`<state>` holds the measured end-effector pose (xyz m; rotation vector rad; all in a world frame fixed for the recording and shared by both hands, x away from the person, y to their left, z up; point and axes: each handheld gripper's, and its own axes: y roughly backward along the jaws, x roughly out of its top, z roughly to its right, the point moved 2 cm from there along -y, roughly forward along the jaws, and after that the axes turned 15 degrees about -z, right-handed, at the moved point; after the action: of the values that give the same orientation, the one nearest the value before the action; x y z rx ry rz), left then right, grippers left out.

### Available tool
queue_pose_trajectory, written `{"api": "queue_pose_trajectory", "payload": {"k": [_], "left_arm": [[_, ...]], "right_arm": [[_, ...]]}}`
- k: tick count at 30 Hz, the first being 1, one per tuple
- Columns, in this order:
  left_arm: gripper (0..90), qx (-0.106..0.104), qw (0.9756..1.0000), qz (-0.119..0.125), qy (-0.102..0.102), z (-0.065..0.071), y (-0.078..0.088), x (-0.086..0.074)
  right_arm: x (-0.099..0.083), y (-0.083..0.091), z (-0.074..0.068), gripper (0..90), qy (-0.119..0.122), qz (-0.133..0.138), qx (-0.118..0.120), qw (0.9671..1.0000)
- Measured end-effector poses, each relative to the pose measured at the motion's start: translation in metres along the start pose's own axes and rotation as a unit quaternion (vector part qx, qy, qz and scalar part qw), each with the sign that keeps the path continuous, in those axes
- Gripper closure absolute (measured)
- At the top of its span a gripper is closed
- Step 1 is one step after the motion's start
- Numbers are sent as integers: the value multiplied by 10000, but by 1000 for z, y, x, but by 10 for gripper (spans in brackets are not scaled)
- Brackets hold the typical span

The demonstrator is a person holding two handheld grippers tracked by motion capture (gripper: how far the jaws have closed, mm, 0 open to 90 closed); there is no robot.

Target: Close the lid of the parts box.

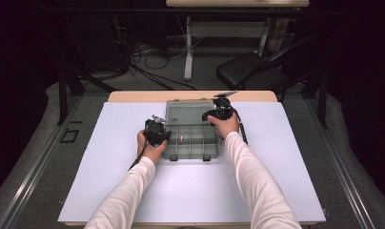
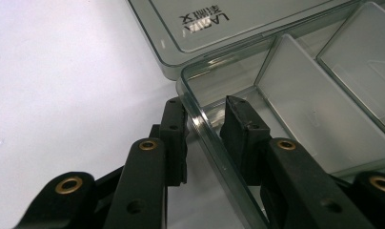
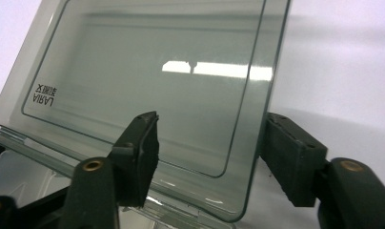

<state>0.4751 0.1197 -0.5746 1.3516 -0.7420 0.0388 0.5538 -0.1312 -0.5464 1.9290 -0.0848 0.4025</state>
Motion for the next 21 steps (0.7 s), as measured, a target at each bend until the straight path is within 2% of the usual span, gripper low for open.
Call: {"api": "queue_pose_trajectory", "payload": {"k": [1,2,8,9,16,21], "left_arm": [[702,-1,10000,0,-2,0,0,0],[702,-2,10000,-1,-2,0,0,0],[708,2,10000,-22,-23,-1,0,0],[708,16,10000,-11,-18,-1,0,0],[712,28,10000,-11,-22,0,0,0],[712,39,10000,-11,-23,0,0,0]], "right_arm": [[0,2,1,411,42,-41,-38,10000],[0,2,1,421,23,33,25,10000],[1,8,5,492,7,84,148,9999],[1,9,6,505,81,97,142,9998],[1,16,8,611,92,137,114,9998],[0,18,11,677,125,266,182,9994]]}}
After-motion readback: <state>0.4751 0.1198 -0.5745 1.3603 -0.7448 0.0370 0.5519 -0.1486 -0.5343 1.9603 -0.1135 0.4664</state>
